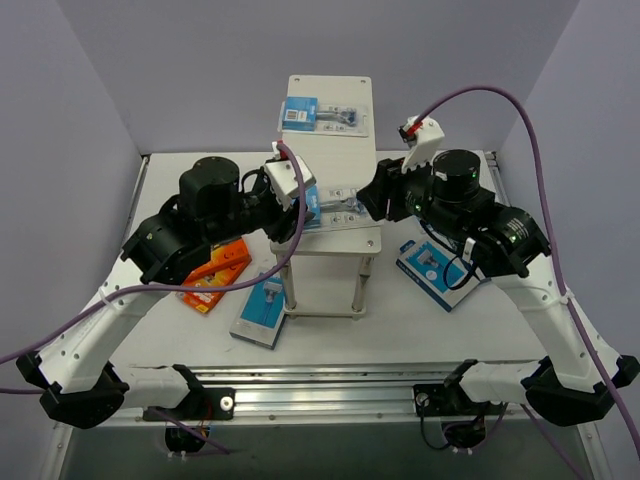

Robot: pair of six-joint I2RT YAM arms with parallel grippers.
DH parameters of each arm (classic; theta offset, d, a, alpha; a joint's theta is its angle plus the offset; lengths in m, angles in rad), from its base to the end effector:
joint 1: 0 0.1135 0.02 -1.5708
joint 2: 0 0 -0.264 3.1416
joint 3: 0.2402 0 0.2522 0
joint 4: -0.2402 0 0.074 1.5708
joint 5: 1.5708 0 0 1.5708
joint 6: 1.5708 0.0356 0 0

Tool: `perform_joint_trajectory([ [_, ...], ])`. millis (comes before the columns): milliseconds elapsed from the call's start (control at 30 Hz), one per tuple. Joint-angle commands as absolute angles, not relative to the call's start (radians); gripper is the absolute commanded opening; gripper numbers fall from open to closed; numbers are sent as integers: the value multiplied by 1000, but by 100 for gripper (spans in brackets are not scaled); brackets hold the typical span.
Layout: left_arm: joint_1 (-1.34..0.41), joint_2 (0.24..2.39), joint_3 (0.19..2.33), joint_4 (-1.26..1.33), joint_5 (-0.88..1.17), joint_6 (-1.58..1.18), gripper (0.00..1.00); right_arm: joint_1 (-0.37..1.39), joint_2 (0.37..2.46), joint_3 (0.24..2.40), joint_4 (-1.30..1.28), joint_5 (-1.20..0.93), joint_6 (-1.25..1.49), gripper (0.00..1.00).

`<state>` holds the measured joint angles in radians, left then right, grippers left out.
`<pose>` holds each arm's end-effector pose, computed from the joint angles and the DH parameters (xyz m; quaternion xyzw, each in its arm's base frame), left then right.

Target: Place and organize the shaving razors onto the shelf

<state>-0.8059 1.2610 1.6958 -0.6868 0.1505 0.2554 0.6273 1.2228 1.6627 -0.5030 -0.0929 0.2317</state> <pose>0.1638 -0.1784 0.4953 0.4386 0.6564 -0.2232 0.5718 0.1886 0.1408 0.5134 -0.1743 0.7078 0.3155 0.6075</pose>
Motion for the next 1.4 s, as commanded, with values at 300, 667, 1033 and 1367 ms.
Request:
perform_joint_trajectory([
  [300,-805,1278,1629,-638,43,265,50,876,1269,1736,-549,244,152,53],
  [667,-790,1284,1595,-609,20,273,49,939,1299,1666,-515,359,181,61],
  [1033,-765,1310,1612,-586,44,268,49,939,1324,1583,-399,367,225,63],
  [1367,-727,1336,1601,-540,78,250,48,936,1362,1559,-377,423,270,64],
])
